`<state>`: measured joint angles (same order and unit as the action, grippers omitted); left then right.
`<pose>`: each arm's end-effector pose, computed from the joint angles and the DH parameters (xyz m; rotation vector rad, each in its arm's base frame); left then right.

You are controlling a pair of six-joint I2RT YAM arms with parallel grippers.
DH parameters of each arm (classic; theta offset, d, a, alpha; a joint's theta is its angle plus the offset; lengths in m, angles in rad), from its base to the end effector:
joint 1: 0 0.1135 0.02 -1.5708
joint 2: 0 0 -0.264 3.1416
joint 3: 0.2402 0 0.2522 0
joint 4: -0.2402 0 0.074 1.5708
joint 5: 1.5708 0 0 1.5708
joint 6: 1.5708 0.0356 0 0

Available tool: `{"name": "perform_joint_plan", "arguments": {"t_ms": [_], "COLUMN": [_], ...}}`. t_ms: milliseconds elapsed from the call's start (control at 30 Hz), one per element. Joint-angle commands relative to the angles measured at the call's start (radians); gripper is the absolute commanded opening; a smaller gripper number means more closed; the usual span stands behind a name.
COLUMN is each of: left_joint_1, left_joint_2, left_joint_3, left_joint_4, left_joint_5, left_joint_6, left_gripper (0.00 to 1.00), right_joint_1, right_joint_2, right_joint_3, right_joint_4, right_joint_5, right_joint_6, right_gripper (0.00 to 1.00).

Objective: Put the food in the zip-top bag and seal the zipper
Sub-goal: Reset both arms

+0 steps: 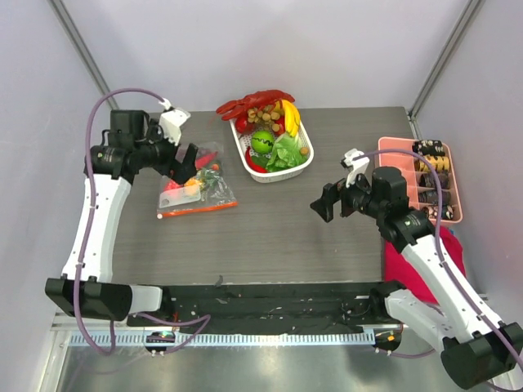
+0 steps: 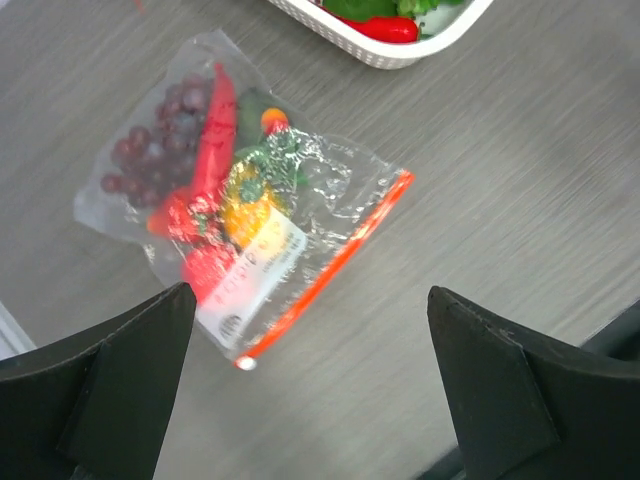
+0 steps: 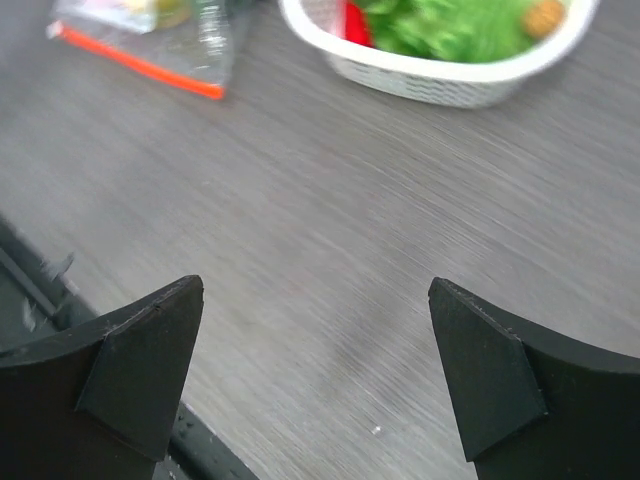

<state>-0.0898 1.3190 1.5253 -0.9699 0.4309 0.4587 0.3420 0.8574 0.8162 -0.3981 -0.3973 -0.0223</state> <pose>0.2561 -0.0380 0.4045 0.8150 2.1173 -0.3090 0.1755 0.0771 0.3175 -0.6162 1.9285 0.6021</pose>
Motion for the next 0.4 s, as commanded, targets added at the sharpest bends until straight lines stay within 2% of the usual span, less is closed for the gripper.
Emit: {"name": "perform_joint_plan", "arguments": {"t_ms": [0, 67, 200, 367], "left_joint_1": [0.025, 0.039, 0.039, 0.042], "left_joint_2": [-0.032, -0.075, -0.171, -0.225], "left_joint_3": [0.008, -0.063, -0.279, -0.306], "left_joint_4": [-0.168, -0.124, -0.070, -0.064], "left_joint_5": [-0.069, -0.119, -0.178, -0.224], "left_joint_6": [-0.348, -0.391, -0.400, -0.413], "left_gripper": [1.00, 1.00, 1.00, 1.00], "right_joint_1": [-0.093, -0.177, -0.247, -0.247], "right_joint_2": [0.029, 0.049, 0.051, -0.021], "right_joint_3": [-0.029, -0.049, -0.094, -0.089], "right_joint_4": [0.022, -0.005, -0.038, -0.054], "right_joint_5": [0.123, 0.109, 0.060, 0.077], "right_joint_6": [0.139, 0.166, 0.194, 0.194], "right_gripper": [1.00, 0.99, 1.00, 1.00]}}
